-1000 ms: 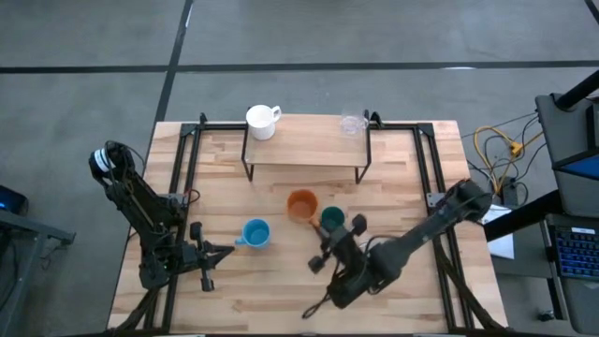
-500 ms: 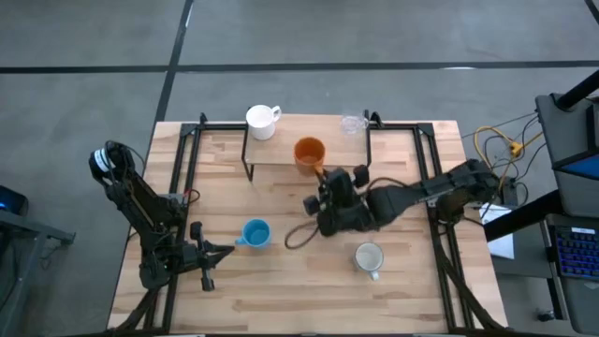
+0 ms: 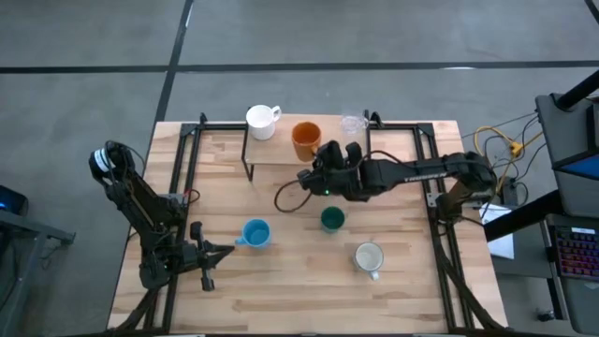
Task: Stack small to large cups/mugs on shelf
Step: Put the orange cup on the shelf, then put the blue cup on the shelf
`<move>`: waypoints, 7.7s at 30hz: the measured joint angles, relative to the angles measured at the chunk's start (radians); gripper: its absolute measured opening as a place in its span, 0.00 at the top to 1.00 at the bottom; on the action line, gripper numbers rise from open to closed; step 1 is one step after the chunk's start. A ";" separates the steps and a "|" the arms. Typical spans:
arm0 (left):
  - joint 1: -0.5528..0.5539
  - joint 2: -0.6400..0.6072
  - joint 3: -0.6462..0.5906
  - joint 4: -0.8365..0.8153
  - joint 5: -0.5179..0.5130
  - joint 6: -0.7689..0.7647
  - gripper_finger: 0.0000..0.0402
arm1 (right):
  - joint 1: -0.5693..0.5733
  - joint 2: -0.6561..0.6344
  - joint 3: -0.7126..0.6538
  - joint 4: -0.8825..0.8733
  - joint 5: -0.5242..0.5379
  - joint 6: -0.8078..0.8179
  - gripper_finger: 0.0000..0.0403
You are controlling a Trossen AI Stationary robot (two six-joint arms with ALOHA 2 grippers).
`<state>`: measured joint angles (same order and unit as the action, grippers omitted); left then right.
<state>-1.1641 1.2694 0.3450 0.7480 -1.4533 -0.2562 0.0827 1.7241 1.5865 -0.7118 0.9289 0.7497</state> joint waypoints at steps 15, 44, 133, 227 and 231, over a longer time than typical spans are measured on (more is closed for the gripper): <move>0.032 0.000 0.005 0.000 -0.002 0.000 1.00 | -0.090 0.007 0.001 0.166 -0.087 -0.119 0.90; 0.053 0.000 0.034 0.004 -0.002 0.001 1.00 | -0.182 0.011 0.001 0.118 -0.125 -0.112 0.90; 0.111 0.000 0.030 -0.003 0.009 0.027 1.00 | -0.284 0.011 -0.142 0.310 -0.195 -0.111 0.66; 0.154 0.202 0.460 -1.762 0.662 -1.465 0.69 | 0.855 -0.237 -0.168 -0.459 0.352 0.509 0.62; 0.154 0.184 0.454 -1.724 0.658 -1.465 0.69 | 0.855 -0.237 -0.168 -0.459 0.352 0.504 0.62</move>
<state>-1.0100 1.4533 0.7988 -0.9759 -0.7956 -1.7211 0.9375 1.4876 1.4189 -1.1706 1.2805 1.2541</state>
